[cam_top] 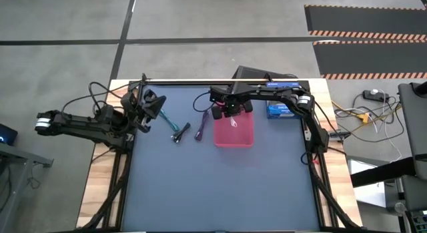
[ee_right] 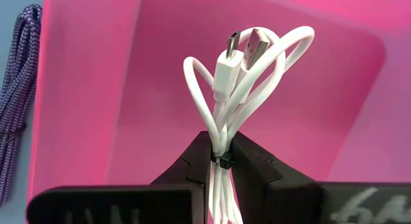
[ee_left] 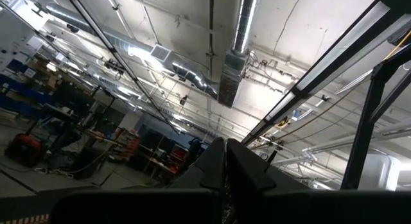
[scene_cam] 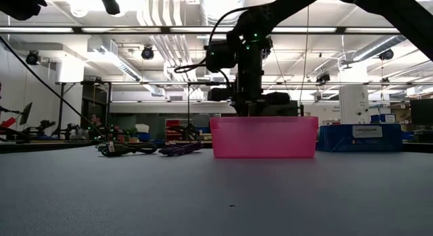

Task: Pick and place USB-C Cables
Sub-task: Put the white USB cable into the red bin, then put the blue USB cable into the red bin

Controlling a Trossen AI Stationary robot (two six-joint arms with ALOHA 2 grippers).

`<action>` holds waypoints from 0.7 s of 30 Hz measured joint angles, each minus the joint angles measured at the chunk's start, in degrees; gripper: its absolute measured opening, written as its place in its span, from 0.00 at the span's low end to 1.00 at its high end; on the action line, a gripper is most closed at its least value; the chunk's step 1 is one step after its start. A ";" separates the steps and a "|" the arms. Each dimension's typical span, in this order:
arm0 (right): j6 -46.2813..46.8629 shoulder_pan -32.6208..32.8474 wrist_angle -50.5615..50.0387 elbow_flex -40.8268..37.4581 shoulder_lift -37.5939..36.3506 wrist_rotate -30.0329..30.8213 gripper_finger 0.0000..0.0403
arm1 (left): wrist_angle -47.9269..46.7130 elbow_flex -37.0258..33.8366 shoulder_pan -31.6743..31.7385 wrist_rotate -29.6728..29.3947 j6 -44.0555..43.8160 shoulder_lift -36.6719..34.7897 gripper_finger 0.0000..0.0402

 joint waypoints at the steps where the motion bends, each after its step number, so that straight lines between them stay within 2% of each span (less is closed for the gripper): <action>1: 0.00 0.00 0.02 0.00 0.00 0.00 0.08 | 0.02 0.00 0.00 0.00 0.00 0.06 0.00; 8: 0.17 0.00 0.47 0.00 0.02 -0.06 0.10 | 0.02 0.00 0.00 0.00 -0.11 0.06 0.00; 21: 0.93 -0.03 0.82 -0.01 -0.01 -0.88 0.33 | 0.02 0.00 -0.02 0.00 -0.09 -0.05 0.00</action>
